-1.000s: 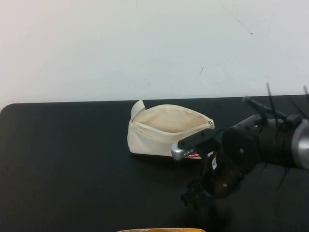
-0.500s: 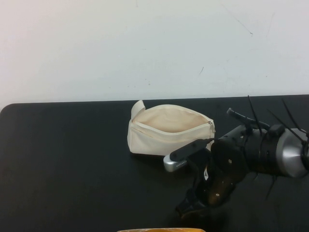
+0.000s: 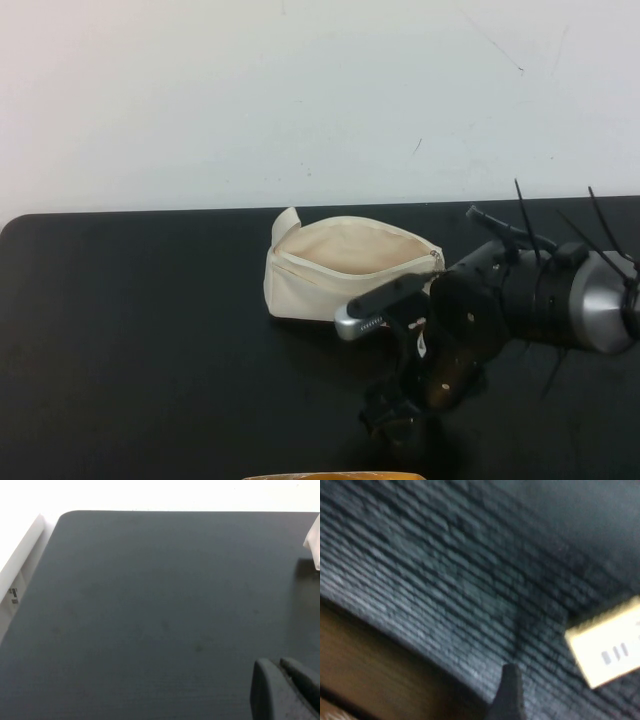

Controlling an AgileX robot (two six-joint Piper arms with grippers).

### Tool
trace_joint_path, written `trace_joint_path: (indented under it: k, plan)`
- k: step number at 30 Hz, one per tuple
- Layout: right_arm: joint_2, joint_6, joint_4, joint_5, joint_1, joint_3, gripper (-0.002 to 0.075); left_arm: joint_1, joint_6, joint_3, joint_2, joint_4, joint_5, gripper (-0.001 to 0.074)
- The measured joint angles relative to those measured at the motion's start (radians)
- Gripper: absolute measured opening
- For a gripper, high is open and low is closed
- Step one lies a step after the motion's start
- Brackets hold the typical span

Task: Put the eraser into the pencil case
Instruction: Pick up the eraser from the table

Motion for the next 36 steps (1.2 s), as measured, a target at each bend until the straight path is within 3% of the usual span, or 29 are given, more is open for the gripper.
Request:
trace_joint_path:
  k: [13, 17, 23, 25, 29, 36]
  plan:
    - [0.049, -0.145, -0.079, -0.056, 0.000, -0.018, 0.0579, 0.000, 0.000, 0.000, 0.000, 0.000, 0.000, -0.0001]
    - [0.058, -0.145, -0.083, -0.077, 0.000, -0.024, 0.0503, 0.000, 0.000, 0.000, 0.000, 0.000, 0.000, -0.0001]
    - [0.059, -0.147, -0.082, -0.084, 0.001, -0.024, 0.0326, 0.000, 0.000, 0.000, 0.000, 0.000, 0.000, -0.0001]
    - [0.059, -0.147, -0.082, -0.077, 0.001, -0.026, 0.0325, 0.000, 0.000, 0.000, 0.000, 0.000, 0.000, -0.0001]
    - [0.062, -0.147, -0.082, -0.002, 0.001, -0.051, 0.0325, 0.000, 0.000, 0.000, 0.000, 0.000, 0.000, -0.0001]
    - [0.070, -0.163, -0.057, 0.290, 0.001, -0.189, 0.0325, 0.000, 0.000, 0.000, 0.000, 0.000, 0.000, -0.0001]
